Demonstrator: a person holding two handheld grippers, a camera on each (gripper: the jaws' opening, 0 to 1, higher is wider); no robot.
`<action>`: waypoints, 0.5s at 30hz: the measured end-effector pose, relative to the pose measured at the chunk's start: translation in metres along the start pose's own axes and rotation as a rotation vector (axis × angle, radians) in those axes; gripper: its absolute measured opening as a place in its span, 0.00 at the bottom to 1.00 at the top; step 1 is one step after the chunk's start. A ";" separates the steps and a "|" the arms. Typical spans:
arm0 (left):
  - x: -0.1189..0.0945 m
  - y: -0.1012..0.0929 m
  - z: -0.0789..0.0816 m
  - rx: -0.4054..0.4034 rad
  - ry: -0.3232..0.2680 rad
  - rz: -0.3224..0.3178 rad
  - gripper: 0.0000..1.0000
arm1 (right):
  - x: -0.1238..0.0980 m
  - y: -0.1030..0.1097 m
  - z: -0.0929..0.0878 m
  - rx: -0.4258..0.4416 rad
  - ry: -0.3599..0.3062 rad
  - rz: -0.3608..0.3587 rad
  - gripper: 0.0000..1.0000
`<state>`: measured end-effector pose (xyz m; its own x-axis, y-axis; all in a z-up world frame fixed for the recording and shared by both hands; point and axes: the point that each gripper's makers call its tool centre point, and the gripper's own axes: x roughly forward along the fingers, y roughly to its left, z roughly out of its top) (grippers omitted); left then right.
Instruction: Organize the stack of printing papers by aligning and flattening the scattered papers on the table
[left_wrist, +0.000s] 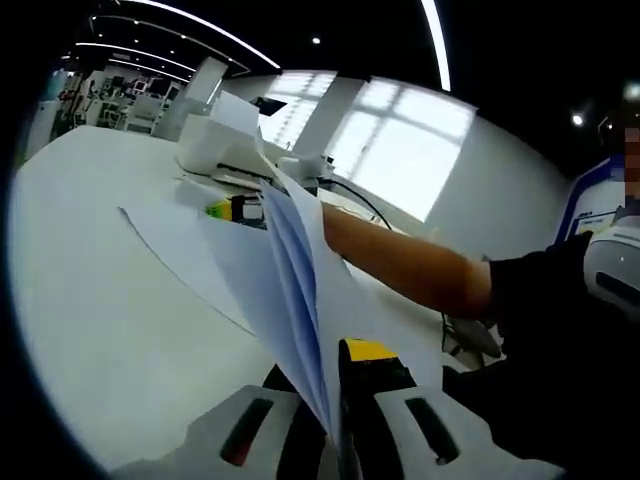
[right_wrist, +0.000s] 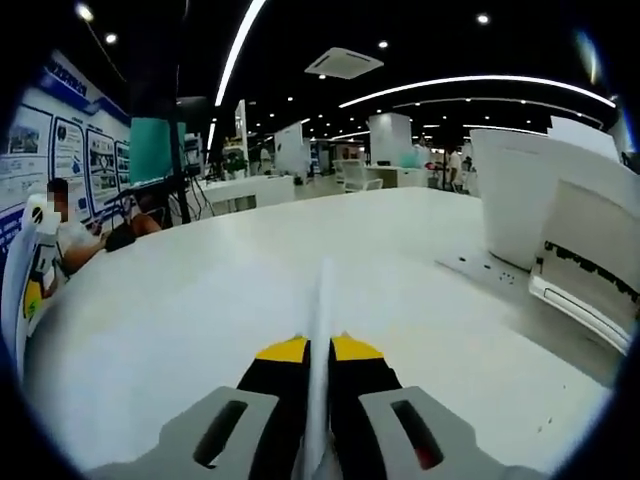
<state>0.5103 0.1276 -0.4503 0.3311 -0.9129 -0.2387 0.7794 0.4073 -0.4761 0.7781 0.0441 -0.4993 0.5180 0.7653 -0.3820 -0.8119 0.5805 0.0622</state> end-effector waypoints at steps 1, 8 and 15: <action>0.000 0.000 0.000 0.001 0.000 0.000 0.07 | -0.001 0.002 0.000 -0.006 0.001 0.009 0.03; 0.001 0.003 -0.001 -0.003 0.005 0.004 0.08 | -0.008 0.009 0.003 -0.010 -0.024 0.044 0.02; 0.000 0.007 -0.001 -0.014 0.001 0.013 0.08 | -0.019 0.012 0.009 0.021 -0.062 0.045 0.02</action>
<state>0.5148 0.1308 -0.4545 0.3403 -0.9076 -0.2461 0.7674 0.4192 -0.4850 0.7610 0.0389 -0.4833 0.4969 0.8064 -0.3206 -0.8295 0.5500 0.0977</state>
